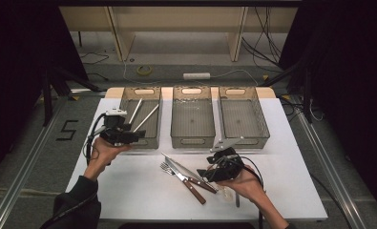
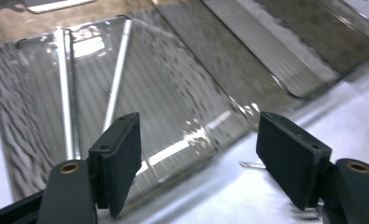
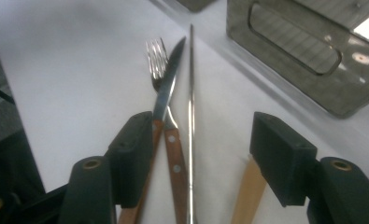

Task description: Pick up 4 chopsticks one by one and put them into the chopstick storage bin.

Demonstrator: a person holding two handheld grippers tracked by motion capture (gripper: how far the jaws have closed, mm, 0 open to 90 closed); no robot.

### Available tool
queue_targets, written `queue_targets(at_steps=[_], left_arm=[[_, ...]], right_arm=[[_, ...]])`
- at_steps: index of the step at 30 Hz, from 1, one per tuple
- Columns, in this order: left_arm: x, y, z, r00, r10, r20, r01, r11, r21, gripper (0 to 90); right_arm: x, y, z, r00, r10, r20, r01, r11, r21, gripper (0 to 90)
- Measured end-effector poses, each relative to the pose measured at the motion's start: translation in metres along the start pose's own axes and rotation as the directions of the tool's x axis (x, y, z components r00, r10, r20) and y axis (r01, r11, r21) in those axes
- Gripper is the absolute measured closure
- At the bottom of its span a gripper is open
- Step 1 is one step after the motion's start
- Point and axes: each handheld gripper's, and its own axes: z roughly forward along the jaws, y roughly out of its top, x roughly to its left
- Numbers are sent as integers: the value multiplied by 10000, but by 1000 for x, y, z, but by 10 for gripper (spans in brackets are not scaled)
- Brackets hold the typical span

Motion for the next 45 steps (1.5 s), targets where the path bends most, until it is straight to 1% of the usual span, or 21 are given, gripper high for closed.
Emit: queue_targets(at_steps=[2,3,5,7,10,12,13,15,17,18,21,24,26,28,30,32,34,37,39,43,45], left_arm=[[-6,-7,-5,9999,57,132,-54,9998,-205,273],[-8,-10,-7,9998,85,206,-79,9996,-287,264],[-13,-15,-11,9988,-21,486,42,9990,-442,252],[-18,-18,-14,9982,-90,594,133,9973,-719,238],[-26,-22,-16,9959,-35,902,113,9963,-854,224],[-30,-25,-17,9954,191,938,-104,9956,-933,215],[-32,-27,-18,9949,176,990,-81,9954,-954,214],[-34,-30,-20,9943,249,1033,-135,9938,-1101,208],[-36,-34,-22,9930,215,1163,-75,9928,-1199,209],[-37,-35,-24,9924,284,1194,-131,9919,-1266,209],[-41,-40,-26,9921,375,1196,-195,9887,-1488,209],[-45,-48,-26,9912,671,1140,-504,9883,-1441,208],[-47,-52,-26,9909,758,1110,-600,9884,-1393,206],[-49,-57,-27,9900,734,1208,-562,9885,-1401,204],[-51,-59,-28,9897,825,1172,-651,9874,-1445,202],[-52,-61,-29,9896,808,1188,-620,9861,-1543,199],[-52,-63,-30,9893,772,1237,-583,9870,-1501,199],[-52,-66,-29,9894,716,1261,-539,9889,-1381,198],[-53,-68,-29,9891,642,1323,-454,9890,-1408,193],[-55,-69,-29,9882,655,1383,-464,9894,-1374,187],[-55,-69,-28,9878,715,1380,-528,9894,-1350,186]], right_arm=[[-2,1,6,10000,76,-25,-75,9993,366,444],[-3,1,8,10000,7,0,-7,9988,497,458],[-4,2,13,10000,1,-47,2,9970,777,477],[-4,3,16,10000,33,-66,-26,9947,1032,500],[-5,5,21,9999,48,-150,-27,9903,1388,525],[-5,6,24,9998,-47,-193,77,9871,1602,539],[-5,7,26,9997,-117,-199,149,9849,1724,544],[-5,8,28,9997,-36,-235,80,9814,1920,550],[-4,8,31,9997,-31,-263,84,9791,2034,564],[-4,8,33,9995,-80,-300,142,9769,2132,572],[-4,8,36,9994,-97,-339,174,9722,2336,591],[-5,9,39,9994,-29,-339,110,9701,2423,616],[-5,9,40,9994,-9,-338,94,9683,2494,631],[-5,9,42,9996,-9,-288,82,9671,2543,646],[-4,9,43,9995,30,-322,56,9645,2639,656],[-4,9,46,9994,38,-339,54,9632,2689,668],[-4,9,47,9992,16,-395,96,9591,2830,678],[-3,9,50,9992,-24,-399,140,9565,2914,693],[-3,10,51,9991,-52,-417,172,9558,2935,708],[-4,10,54,9991,-61,-413,182,9541,2989,731],[-4,10,55,9993,11,-376,103,9529,3032,740]])
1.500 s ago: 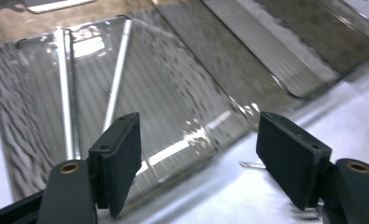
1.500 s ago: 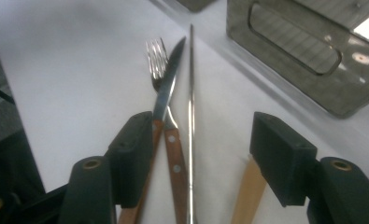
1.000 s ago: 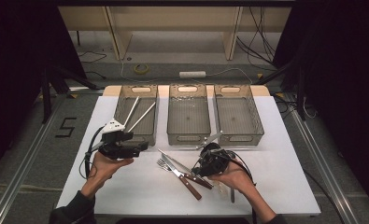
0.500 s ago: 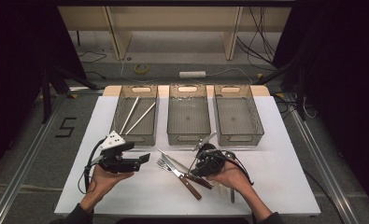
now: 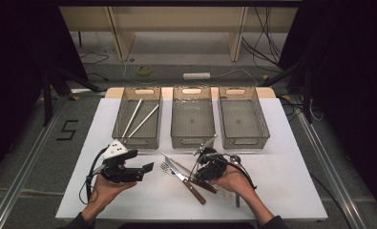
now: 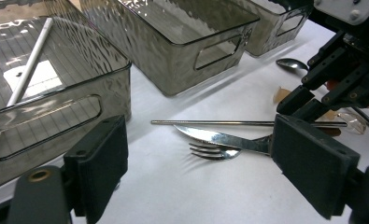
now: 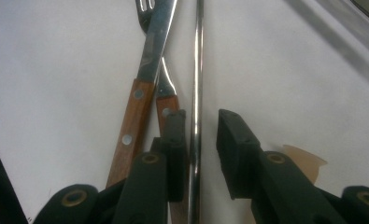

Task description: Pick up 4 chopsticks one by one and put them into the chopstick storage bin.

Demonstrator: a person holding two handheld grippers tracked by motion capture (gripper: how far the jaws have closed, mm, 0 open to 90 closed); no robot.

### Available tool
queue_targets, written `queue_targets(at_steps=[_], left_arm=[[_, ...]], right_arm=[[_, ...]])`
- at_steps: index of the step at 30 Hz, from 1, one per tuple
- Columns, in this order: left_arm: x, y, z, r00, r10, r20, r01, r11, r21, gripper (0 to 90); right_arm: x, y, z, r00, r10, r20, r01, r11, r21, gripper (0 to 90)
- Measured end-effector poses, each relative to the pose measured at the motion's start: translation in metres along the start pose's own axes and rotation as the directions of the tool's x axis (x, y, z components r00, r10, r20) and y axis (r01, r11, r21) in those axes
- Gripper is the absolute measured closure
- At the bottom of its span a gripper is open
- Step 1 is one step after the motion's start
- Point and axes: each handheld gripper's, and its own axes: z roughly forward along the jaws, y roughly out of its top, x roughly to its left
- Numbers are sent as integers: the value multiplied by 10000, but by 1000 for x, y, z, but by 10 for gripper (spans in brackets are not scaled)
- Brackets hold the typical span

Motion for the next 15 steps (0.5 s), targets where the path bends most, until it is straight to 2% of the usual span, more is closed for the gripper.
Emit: queue_targets(at_steps=[15], left_arm=[[-3,0,0,9998,163,87,-162,9999,-22,186]], right_arm=[[-2,2,9,9999,167,16,-168,9996,210,802]])
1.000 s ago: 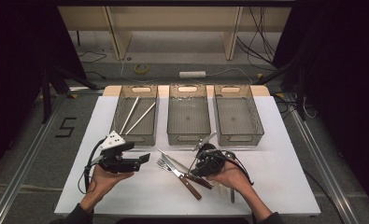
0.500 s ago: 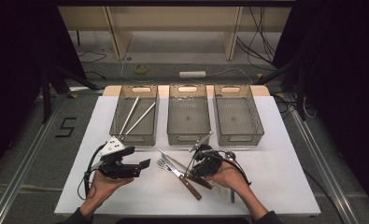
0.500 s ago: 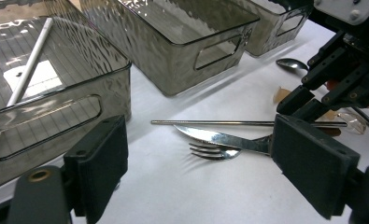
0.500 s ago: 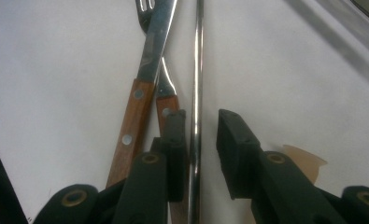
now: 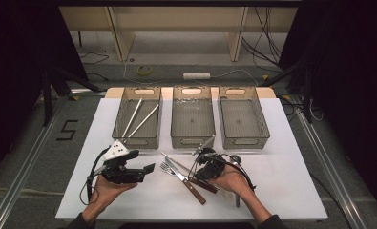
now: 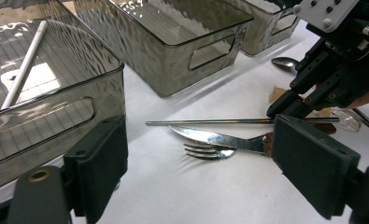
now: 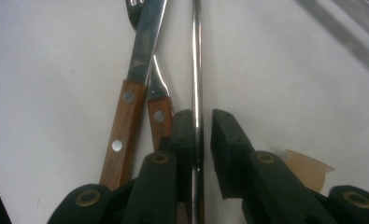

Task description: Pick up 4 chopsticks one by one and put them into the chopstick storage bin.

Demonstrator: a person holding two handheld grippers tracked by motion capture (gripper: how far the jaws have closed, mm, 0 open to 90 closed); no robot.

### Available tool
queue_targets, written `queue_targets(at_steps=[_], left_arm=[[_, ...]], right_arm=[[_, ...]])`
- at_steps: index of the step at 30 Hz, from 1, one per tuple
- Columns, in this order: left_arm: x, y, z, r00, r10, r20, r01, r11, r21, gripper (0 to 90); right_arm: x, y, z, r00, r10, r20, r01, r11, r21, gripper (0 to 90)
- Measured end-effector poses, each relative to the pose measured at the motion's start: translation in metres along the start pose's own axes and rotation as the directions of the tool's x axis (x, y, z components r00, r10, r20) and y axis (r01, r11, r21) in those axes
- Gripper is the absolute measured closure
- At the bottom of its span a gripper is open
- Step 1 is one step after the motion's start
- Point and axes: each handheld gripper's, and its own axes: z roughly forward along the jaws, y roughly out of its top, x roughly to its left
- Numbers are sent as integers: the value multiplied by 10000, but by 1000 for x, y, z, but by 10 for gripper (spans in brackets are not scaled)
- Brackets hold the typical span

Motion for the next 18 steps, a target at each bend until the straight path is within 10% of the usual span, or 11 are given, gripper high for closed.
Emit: queue_targets(at_steps=[18], left_arm=[[-1,0,0,9999,113,-28,-113,9999,36,186]], right_arm=[[4,1,-5,9994,94,334,-91,9999,-109,856]])
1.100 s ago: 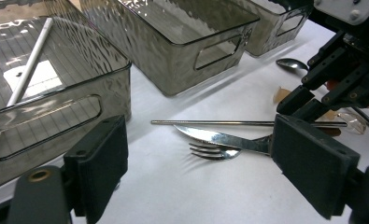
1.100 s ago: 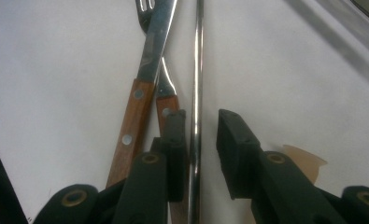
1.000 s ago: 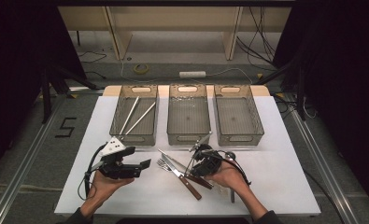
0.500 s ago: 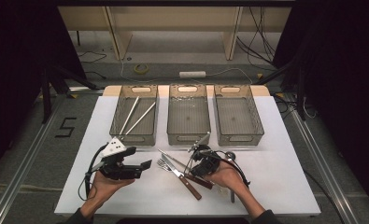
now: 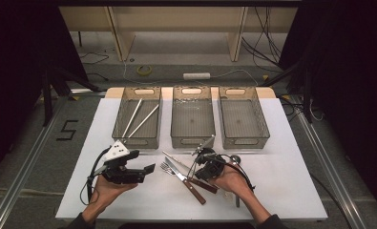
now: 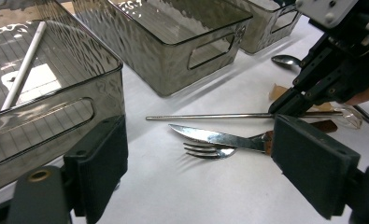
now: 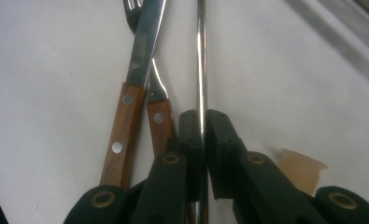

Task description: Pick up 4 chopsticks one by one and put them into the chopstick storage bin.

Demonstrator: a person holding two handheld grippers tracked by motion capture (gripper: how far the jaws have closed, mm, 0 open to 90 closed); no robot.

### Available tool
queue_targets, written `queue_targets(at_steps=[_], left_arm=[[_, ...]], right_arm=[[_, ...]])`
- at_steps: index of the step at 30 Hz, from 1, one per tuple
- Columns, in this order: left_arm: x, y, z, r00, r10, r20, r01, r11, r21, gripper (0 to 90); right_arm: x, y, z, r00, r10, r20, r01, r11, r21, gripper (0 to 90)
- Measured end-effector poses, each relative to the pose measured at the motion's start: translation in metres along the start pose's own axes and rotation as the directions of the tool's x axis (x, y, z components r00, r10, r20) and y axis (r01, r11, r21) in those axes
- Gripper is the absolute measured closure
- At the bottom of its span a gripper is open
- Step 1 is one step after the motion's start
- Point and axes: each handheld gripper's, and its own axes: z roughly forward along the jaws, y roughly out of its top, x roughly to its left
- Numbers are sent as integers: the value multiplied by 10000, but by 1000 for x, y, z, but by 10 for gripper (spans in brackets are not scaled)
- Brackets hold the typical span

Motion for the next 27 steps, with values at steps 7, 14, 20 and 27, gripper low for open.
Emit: queue_targets(at_steps=[7,14,20,27], left_arm=[[-1,0,1,10000,48,-5,-48,10000,2,186],[-3,0,5,9992,383,77,-385,9986,368,179],[-10,2,7,9974,658,284,-668,9970,381,176],[-19,6,10,9926,1111,482,-1132,9926,439,165]], right_arm=[[-2,-1,-12,9999,-94,-68,91,9993,-363,857],[3,-2,-23,9985,-493,-246,477,9970,-616,857],[11,-3,-29,9952,-891,-400,860,9937,-719,857],[20,-3,-32,9903,-1246,-611,1202,9902,-705,857]])
